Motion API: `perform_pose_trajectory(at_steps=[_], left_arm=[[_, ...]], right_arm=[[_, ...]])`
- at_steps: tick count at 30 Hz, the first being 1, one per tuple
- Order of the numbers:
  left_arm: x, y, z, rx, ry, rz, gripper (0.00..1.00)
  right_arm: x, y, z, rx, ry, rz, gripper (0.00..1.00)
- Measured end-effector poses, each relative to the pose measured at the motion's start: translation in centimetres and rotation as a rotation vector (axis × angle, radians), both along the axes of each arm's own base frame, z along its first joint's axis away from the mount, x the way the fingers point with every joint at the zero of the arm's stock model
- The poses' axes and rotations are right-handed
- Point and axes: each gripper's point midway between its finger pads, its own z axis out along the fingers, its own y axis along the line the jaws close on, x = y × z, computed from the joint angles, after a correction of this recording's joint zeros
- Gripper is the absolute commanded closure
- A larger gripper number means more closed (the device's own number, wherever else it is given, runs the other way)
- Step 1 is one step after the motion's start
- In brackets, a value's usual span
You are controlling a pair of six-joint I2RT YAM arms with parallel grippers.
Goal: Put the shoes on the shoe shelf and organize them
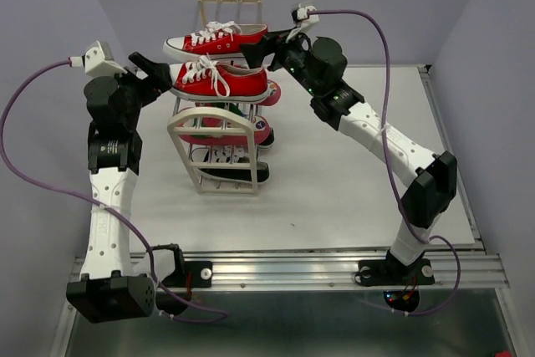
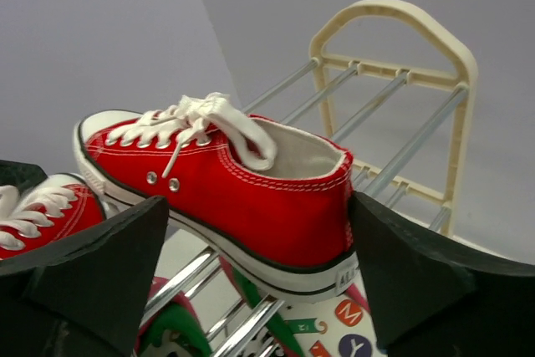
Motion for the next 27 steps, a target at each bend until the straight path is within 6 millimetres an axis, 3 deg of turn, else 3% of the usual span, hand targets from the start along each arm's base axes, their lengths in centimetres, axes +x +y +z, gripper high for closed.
perform_pose_trajectory(at_steps=[2, 10, 16, 18, 20, 21, 22, 24, 25, 26, 27], left_arm=[[-0.7, 0.1, 0.3, 0.0, -0.009, 0.009, 0.02], [-2.8, 0.3, 2.3, 0.005, -0.062, 0.029, 0.01], [-3.9, 1.3, 1.9, 0.004, -0.037, 0.094, 0.01], [-4.5, 1.8, 2.1, 0.002, -0.04, 0.125, 0.01], [-5.2, 2.3, 2.4, -0.002, -0.049, 0.159, 0.01], [-5.8, 2.7, 2.4, -0.006, -0.055, 0.183, 0.01], [-6.3, 3.0, 2.3, -0.01, -0.056, 0.203, 0.01], [-6.8, 3.5, 2.0, -0.016, -0.053, 0.234, 0.01], [-7.2, 3.8, 1.5, -0.02, -0.047, 0.257, 0.01], [-7.3, 4.1, 0.9, -0.023, -0.038, 0.273, 0.01], [-7.3, 4.3, 0.3, -0.026, -0.026, 0.285, 0.01]], right_arm=[[-0.5, -0.1, -0.4, -0.012, 0.013, 0.008, 0.0], [-2.6, -1.9, 1.7, -0.035, 0.019, -0.023, 0.0], [-2.1, -5.6, 4.6, -0.05, 0.028, -0.201, 0.0], [-1.7, -8.4, 4.8, -0.048, 0.059, -0.266, 0.0], [-0.9, -12.5, 4.3, -0.03, 0.094, -0.349, 0.0], [-0.4, -16.7, 3.3, -0.02, 0.129, -0.439, 0.0], [-0.3, -18.5, 2.8, -0.016, 0.145, -0.479, 0.0], [-0.3, -25.5, 0.8, 0.011, 0.195, -0.642, 0.0], [-0.4, -27.8, -0.4, 0.017, 0.217, -0.696, 0.0], [-1.2, -31.4, -2.4, 0.033, 0.255, -0.773, 0.0], [-1.8, -33.3, -4.2, 0.036, 0.289, -0.819, 0.0]])
